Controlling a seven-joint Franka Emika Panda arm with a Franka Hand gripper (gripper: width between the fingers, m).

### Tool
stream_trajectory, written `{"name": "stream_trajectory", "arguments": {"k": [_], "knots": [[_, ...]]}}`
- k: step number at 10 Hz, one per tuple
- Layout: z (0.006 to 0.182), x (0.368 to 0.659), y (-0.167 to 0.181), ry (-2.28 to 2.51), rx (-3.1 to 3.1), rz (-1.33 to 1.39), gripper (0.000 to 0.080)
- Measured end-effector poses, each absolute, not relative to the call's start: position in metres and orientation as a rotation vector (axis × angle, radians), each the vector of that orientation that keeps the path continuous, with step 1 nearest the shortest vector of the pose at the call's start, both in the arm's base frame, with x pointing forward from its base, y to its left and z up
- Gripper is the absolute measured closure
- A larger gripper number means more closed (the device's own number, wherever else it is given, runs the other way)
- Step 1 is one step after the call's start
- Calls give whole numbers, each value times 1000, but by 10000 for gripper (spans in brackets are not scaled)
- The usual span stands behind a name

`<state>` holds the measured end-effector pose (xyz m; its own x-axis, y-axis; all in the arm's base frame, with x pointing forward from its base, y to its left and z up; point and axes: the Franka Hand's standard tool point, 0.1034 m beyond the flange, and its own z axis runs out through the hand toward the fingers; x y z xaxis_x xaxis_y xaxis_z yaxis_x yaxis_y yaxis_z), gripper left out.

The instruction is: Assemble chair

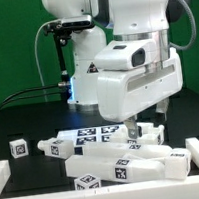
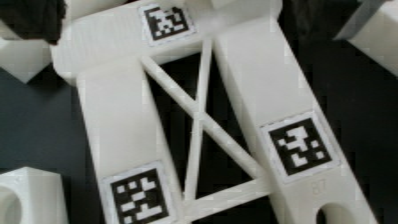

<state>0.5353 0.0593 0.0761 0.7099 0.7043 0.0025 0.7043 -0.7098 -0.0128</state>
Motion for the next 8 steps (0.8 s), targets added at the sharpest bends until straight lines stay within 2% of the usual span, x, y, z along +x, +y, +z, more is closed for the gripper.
{"name": "stream_trajectory", "arguments": {"k": [3, 8], "knots": [[76, 535, 59, -1192, -2893, 4, 150], [93, 554, 73, -633, -3026, 9, 150]]}}
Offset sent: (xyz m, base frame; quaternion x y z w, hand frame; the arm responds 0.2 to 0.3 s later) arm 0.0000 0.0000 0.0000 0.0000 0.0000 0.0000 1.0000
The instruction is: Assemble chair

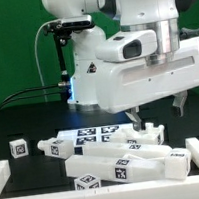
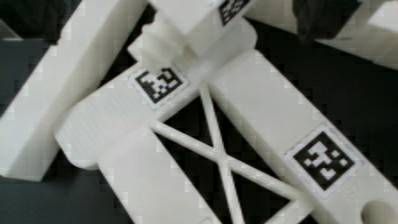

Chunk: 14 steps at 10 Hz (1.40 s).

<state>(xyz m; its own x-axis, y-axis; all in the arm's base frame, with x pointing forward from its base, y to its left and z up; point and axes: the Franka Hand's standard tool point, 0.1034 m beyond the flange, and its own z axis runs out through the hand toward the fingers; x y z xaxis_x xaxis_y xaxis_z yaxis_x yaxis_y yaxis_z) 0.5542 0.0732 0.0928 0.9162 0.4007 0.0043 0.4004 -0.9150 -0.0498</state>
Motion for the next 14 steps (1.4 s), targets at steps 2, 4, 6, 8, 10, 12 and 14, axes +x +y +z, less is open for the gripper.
{"name": "stream_trajectory", "arguments": {"k": [2, 4, 6, 8, 10, 12, 14], "knots": [[91, 553, 76, -454, -3055, 4, 150], [89, 576, 79, -15, -3051, 43, 150], [77, 597, 77, 356, -2996, -10, 150], [76, 597, 76, 442, -2967, -1, 150], [73, 596, 78, 459, -2965, 8, 150], [56, 605, 81, 528, -2945, 24, 150], [40, 607, 89, 527, -2944, -22, 150]]}}
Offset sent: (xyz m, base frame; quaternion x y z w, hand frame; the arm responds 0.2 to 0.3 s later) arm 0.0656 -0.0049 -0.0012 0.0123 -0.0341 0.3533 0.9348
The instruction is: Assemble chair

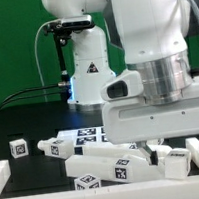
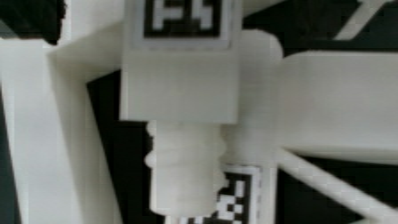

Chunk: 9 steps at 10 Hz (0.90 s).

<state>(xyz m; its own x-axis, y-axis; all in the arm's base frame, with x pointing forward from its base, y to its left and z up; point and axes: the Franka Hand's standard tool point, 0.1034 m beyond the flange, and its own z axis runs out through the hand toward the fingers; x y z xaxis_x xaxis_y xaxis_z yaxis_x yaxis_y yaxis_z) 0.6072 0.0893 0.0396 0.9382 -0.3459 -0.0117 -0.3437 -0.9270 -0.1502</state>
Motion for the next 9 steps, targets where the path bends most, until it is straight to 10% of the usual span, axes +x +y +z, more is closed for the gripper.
{"name": "stream_trajectory", "arguments": {"k": [5, 9], "knots": [[37, 605, 91, 515, -2947, -40, 534], [82, 592, 72, 383, -2970, -4, 534]]}}
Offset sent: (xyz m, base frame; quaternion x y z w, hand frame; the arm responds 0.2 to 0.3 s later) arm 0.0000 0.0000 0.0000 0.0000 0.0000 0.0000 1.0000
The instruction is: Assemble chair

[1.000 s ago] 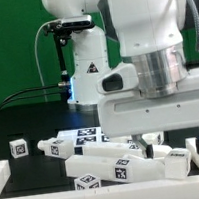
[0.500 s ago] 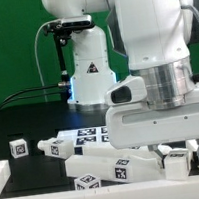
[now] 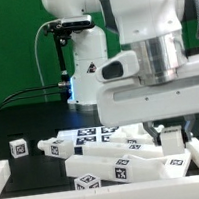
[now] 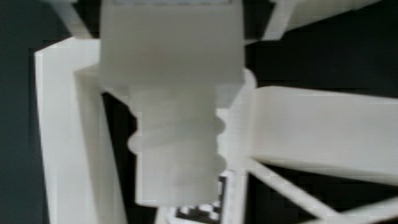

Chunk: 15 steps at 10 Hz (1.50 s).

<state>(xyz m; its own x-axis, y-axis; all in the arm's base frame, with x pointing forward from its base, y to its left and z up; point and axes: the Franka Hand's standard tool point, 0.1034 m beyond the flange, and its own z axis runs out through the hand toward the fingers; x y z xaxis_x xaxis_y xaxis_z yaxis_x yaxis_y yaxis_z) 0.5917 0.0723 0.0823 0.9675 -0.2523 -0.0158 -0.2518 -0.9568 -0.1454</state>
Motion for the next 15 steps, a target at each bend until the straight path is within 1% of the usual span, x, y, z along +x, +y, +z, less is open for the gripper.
{"name": "stream_trajectory", "arguments": {"k": [1, 2, 3, 7, 8, 9, 10, 11, 12, 15], "knots": [[94, 576, 62, 387, -2972, 0, 534], [102, 554, 58, 426, -2975, -22, 534], [99, 547, 63, 452, -2974, -36, 534], [96, 549, 62, 411, -2980, -35, 534], [94, 535, 41, 259, -3005, -46, 534], [93, 512, 12, 206, -3022, -31, 534], [96, 497, -10, 205, -3031, -27, 534], [100, 495, -17, 264, -3033, -80, 534], [98, 494, -13, 268, -3032, -101, 533], [95, 492, -14, 262, -3033, -87, 533]]}}
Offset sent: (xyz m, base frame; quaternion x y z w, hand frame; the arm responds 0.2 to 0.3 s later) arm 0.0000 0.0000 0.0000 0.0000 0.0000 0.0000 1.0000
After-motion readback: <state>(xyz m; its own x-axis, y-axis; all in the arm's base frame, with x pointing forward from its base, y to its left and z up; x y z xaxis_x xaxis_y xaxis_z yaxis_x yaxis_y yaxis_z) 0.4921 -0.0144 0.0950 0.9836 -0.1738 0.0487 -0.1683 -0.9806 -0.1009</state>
